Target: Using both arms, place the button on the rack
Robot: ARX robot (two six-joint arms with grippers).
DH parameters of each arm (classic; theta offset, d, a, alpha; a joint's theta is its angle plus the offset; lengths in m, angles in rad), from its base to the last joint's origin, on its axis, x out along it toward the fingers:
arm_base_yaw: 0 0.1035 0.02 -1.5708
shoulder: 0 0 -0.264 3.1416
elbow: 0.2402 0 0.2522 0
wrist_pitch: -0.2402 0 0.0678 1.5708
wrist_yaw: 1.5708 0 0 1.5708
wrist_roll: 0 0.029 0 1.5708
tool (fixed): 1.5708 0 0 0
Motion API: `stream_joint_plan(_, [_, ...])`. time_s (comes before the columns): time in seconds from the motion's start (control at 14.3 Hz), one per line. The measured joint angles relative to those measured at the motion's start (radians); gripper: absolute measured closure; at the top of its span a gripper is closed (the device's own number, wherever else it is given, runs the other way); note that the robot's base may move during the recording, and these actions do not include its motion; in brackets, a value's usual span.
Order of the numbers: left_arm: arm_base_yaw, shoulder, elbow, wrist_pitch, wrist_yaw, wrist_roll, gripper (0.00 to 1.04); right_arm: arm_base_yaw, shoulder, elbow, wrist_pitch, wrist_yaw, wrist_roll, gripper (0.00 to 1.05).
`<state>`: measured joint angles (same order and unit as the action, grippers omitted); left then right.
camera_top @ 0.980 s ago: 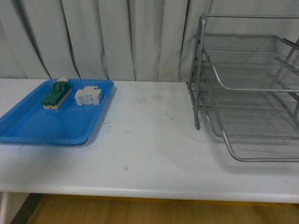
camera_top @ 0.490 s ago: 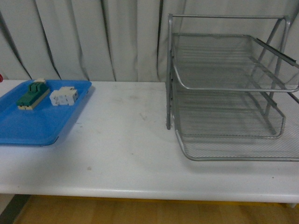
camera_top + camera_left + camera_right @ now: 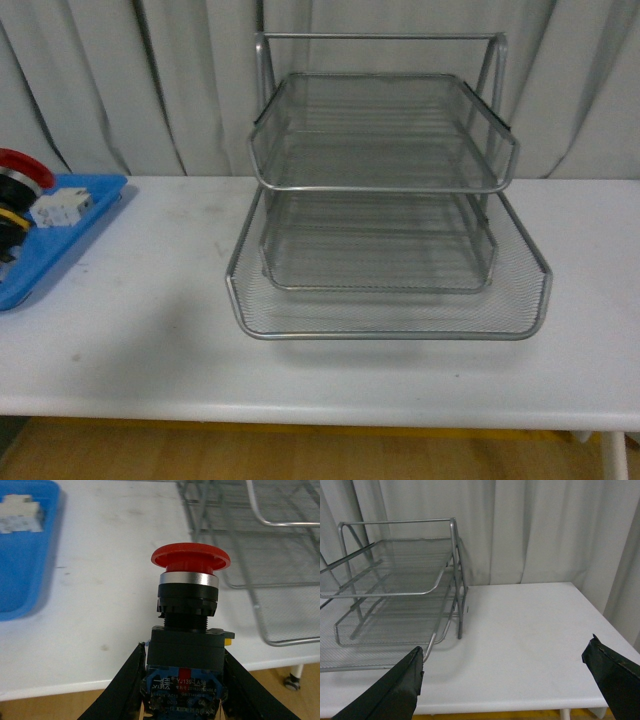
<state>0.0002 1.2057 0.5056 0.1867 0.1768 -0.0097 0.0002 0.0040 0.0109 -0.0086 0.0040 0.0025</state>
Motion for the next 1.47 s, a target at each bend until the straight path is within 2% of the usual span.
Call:
stream_joint_plan(0.28, [-0.212, 0.183, 0.222, 0.019, -0.067, -0.08, 0.69, 0.0, 0.0, 0.0, 0.004, 0.0, 0.0, 0.06])
stream_joint_plan(0.35, [-0.293, 0.222, 0.27, 0.016, -0.076, -0.093, 0.69, 0.0, 0.0, 0.0, 0.004, -0.001, 0.0, 0.06])
stream_joint_plan(0.63, [-0.503, 0.344, 0.343, -0.003, -0.09, -0.103, 0.69, 0.0, 0.0, 0.0, 0.004, -0.001, 0.0, 0.06])
stream_joint_plan(0.91, [-0.575, 0.539, 0.475, -0.055, -0.123, -0.092, 0.69, 0.0, 0.0, 0.0, 0.004, -0.001, 0.0, 0.06])
stream_joint_plan(1.47, [-0.577, 0.871, 0.876, -0.28, -0.17, -0.089, 0.69, 0.0, 0.0, 0.0, 0.004, -0.001, 0.0, 0.06])
